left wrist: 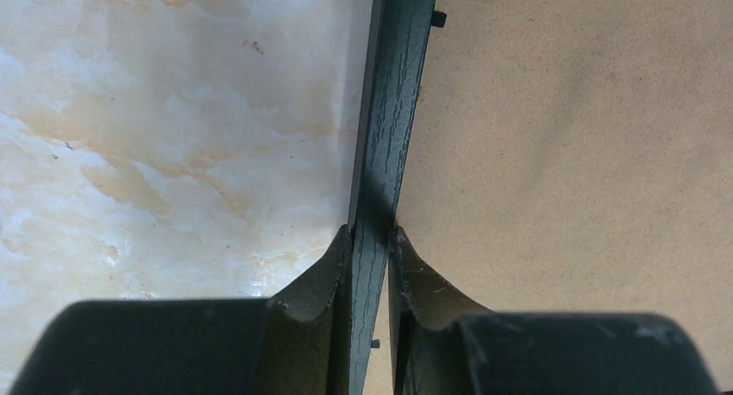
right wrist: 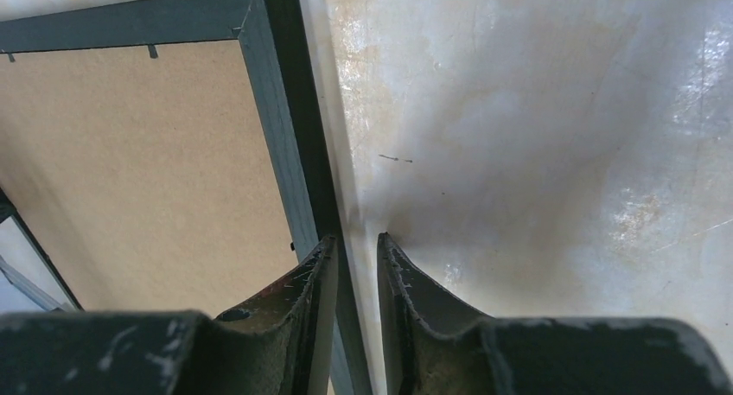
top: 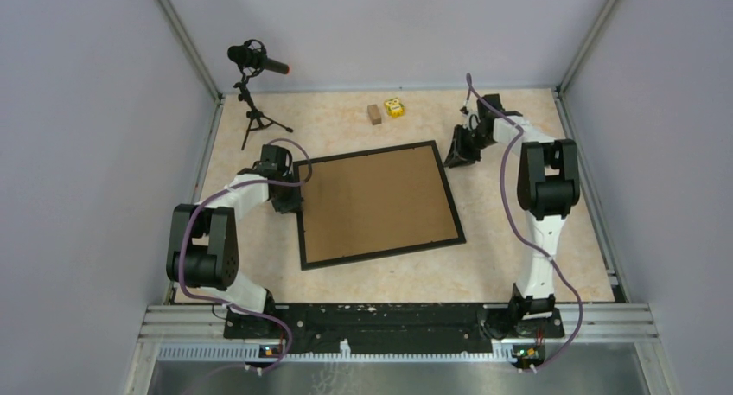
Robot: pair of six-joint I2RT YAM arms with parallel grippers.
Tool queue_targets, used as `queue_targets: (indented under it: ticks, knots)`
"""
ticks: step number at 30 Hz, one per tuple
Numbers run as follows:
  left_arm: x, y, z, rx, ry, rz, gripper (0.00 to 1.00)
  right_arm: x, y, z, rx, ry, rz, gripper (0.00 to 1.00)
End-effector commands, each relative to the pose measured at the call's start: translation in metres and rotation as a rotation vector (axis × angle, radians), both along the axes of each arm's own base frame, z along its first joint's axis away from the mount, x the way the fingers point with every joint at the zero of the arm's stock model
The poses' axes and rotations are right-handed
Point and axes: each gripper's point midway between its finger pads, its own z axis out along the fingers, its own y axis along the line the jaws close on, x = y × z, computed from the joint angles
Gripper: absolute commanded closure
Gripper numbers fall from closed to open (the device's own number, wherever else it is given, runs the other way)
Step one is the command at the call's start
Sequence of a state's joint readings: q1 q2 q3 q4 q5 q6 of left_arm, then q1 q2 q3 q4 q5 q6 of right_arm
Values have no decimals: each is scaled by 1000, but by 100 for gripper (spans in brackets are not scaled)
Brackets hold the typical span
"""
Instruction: Put the photo into the frame
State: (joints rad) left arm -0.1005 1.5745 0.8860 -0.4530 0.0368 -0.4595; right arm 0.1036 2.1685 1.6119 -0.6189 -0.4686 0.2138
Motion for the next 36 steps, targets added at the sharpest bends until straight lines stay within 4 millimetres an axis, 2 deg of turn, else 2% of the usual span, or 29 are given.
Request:
queue_targets:
  ticks: [1,4,9,11,14,21,25,32,36]
  knots:
    - [-26,14,-35,78,119,-1,100,12,13,2,28,-37,30,76]
    - [-26,14,-34,77,117,-3,100,13,8,4,7,-48,4,76]
    - [-26,13,-34,75,116,-3,100,22,12,42,89,-128,-16,74]
    - [-26,13,-35,73,119,-3,100,22,12,48,92,-140,-14,74]
    - [-26,13,-34,73,118,-3,100,20,7,42,77,-131,-18,74]
    - [-27,11,-34,66,118,-6,100,1,7,18,72,-65,23,75]
    - [-26,10,-35,61,118,-7,100,-1,3,12,40,-55,26,75]
    - [-26,11,-34,63,118,-8,100,-8,8,-4,7,-10,55,77]
    - [-26,10,-35,60,120,-9,100,-13,12,-6,3,4,68,77]
